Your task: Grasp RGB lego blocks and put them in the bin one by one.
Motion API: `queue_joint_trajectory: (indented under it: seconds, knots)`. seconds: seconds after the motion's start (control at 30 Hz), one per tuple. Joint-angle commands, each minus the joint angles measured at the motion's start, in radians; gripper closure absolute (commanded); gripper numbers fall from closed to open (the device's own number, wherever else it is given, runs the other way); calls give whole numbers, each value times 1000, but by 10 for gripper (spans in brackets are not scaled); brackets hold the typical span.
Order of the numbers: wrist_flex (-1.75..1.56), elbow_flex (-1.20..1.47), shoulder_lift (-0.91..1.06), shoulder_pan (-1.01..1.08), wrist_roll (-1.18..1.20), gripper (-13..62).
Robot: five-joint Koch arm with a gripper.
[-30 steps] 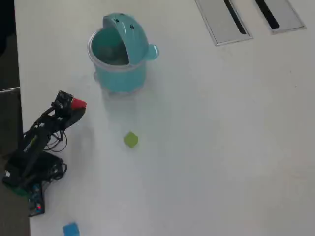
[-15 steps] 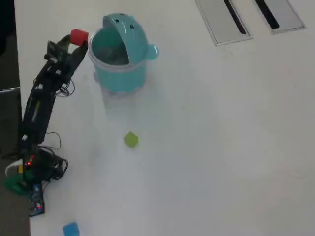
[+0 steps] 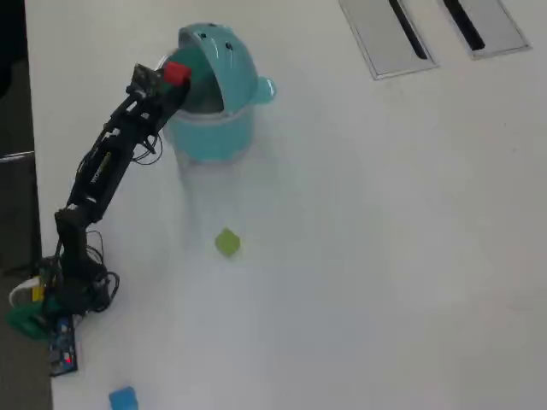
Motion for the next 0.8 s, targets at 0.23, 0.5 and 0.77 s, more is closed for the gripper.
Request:
queue_joint_trajectory:
  seconds: [0.23,0.5,0.77]
  knots:
    - [-5,-49,51,28,-172,178]
    - [49,207,281,100,-147,178]
    - [81,618,601,336,-144,145]
